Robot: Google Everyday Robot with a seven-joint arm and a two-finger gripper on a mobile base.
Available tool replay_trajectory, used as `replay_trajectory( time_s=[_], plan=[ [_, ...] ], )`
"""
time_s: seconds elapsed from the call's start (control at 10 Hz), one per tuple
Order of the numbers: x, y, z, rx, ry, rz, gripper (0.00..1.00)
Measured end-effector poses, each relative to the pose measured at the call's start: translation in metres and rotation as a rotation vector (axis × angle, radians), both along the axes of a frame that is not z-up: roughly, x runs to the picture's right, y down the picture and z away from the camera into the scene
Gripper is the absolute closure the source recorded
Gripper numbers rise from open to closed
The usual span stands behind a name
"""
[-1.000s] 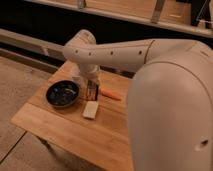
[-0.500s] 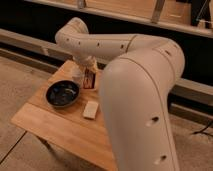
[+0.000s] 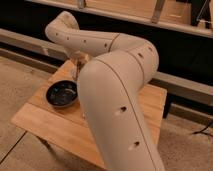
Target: Place the eraser in the ceramic cup
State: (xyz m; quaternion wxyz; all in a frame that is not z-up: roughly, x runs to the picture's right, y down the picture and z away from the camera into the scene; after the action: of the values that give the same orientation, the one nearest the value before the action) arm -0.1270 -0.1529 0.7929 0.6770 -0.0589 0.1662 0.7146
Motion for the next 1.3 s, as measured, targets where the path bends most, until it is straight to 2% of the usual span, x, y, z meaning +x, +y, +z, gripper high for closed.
replay_trajectory(
  time_s=[0.1,0.3,0.9,1.1,1.3],
  plan=[
    [-0.006,-0.010,0.003,0.028,-0.020,-0.003,1.00],
    [-0.013,-0.018,0.011,0.052,-0.043,-0.019,1.00],
    [-0.032,-0.028,0.040,0.044,-0.083,-0.066,1.00],
    [-0.044,-0.038,0.049,0.053,-0.108,-0.080,1.00],
    [-0.041,-0.050,0.052,0.067,-0.114,-0.068,1.00]
  ],
)
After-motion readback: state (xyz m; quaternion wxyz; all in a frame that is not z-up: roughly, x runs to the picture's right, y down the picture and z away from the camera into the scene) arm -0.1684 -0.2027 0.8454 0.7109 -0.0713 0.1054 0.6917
